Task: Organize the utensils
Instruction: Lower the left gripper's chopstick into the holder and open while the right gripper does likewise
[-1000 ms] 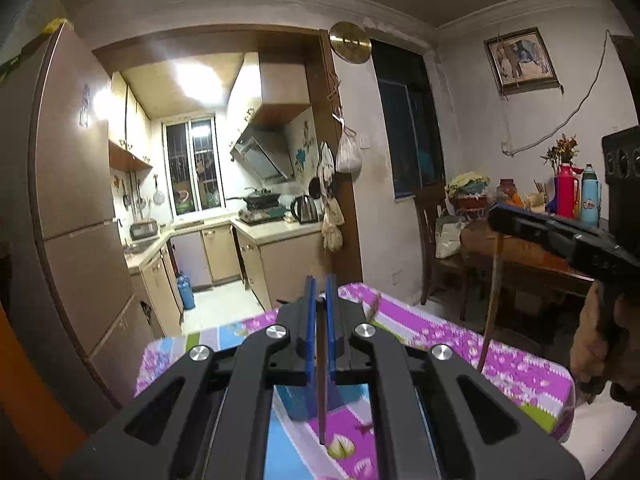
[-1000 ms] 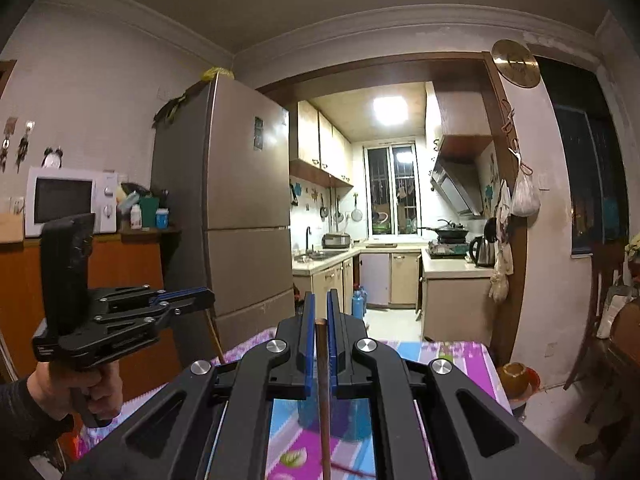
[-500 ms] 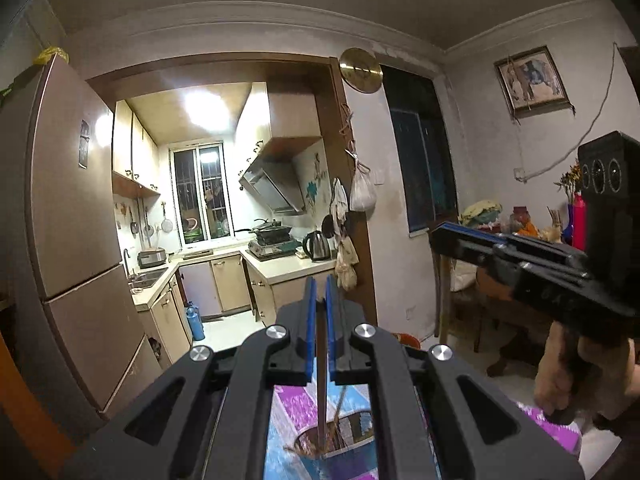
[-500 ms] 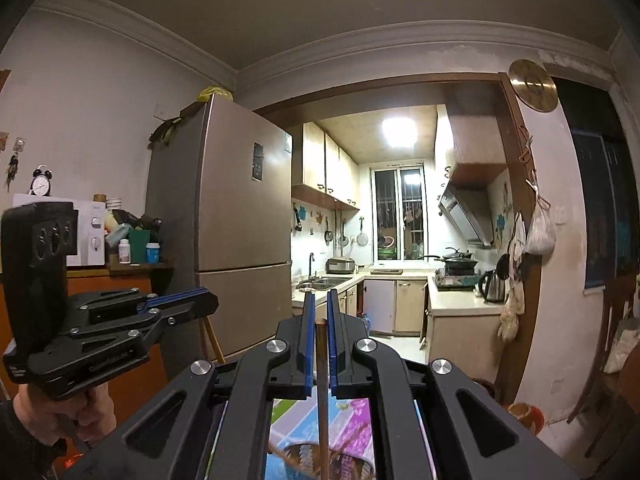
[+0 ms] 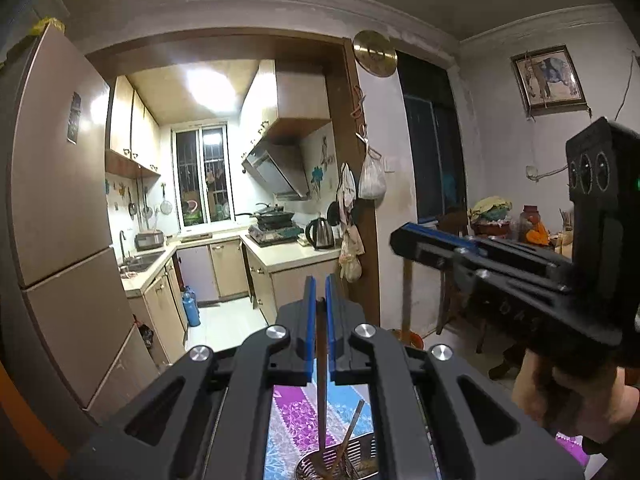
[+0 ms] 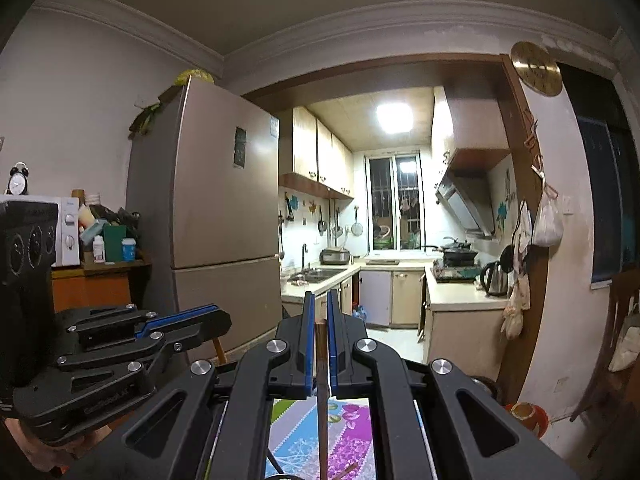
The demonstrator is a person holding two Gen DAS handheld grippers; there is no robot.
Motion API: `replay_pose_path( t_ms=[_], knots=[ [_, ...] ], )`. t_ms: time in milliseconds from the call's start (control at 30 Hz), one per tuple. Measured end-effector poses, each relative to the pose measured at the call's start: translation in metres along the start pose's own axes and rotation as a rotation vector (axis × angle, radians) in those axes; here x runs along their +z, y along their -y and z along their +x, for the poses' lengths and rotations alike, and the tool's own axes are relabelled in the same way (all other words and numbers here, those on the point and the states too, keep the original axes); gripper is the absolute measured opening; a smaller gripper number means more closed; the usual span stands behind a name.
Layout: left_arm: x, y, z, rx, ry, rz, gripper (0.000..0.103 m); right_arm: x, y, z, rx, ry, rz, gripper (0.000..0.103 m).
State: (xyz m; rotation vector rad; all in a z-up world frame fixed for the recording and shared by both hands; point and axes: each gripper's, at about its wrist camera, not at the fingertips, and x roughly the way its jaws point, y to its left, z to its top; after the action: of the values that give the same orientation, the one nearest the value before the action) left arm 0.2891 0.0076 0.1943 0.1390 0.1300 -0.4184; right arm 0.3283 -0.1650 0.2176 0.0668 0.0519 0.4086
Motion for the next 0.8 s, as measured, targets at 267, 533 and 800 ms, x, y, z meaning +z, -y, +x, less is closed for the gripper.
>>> replay_pose_path(
  t_ms=[267,533,800],
  knots=[
    [-0.021,-0.008,0.021,-0.012,-0.057,-0.024,0.003,-0.031,0.010,0.024,-0.012,-0.054,0.020,0.007],
    [-0.040,-0.017,0.037,-0.018,-0.116,-0.041,0.003,-0.048,0.015,0.036,-0.018,-0.083,0.033,0.007],
    [-0.047,-0.020,0.047,-0.023,-0.137,-0.052,0.003,-0.066,0.023,0.046,-0.023,-0.118,0.058,0.007]
  ],
)
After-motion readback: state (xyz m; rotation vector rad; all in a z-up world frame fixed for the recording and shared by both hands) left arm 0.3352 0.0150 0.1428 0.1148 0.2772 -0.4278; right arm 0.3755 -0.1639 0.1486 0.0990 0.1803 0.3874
